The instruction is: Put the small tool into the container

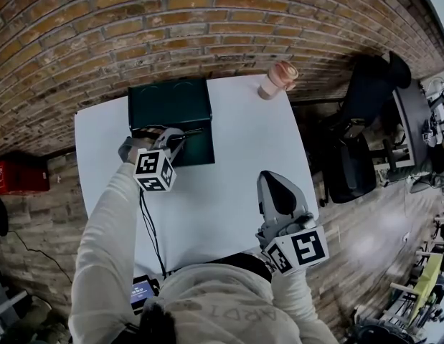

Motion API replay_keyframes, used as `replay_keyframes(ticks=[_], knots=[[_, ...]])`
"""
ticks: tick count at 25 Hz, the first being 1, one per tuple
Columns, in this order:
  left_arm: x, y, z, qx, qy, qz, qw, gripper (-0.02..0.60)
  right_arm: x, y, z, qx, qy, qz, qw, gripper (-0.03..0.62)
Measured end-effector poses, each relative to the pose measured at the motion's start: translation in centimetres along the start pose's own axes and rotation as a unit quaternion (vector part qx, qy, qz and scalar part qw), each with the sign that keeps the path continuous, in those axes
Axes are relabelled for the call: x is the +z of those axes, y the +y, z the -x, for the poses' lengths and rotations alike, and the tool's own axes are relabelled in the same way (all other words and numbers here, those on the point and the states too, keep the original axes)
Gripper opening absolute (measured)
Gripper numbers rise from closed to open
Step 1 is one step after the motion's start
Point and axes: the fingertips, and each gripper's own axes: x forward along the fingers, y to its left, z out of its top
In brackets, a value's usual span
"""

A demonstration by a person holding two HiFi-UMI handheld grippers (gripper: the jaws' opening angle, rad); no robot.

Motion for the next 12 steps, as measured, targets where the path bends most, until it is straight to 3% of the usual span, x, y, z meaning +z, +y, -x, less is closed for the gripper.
replay_keyframes(ticks=[10,12], knots=[[-0.05,-0.18,-0.33,0.004,0.000,0.023,0.9997,0.023,-0.21,-0.13,0.42,-0.004,0.002,-0.002,1.000,0.011],[-0.32,-0.63,-0.51,-0.007,0.008,0.026,0.9996,0.049,-0.29,-0.11,0.56,-0.006,0.003,-0.003,1.000,0.011]])
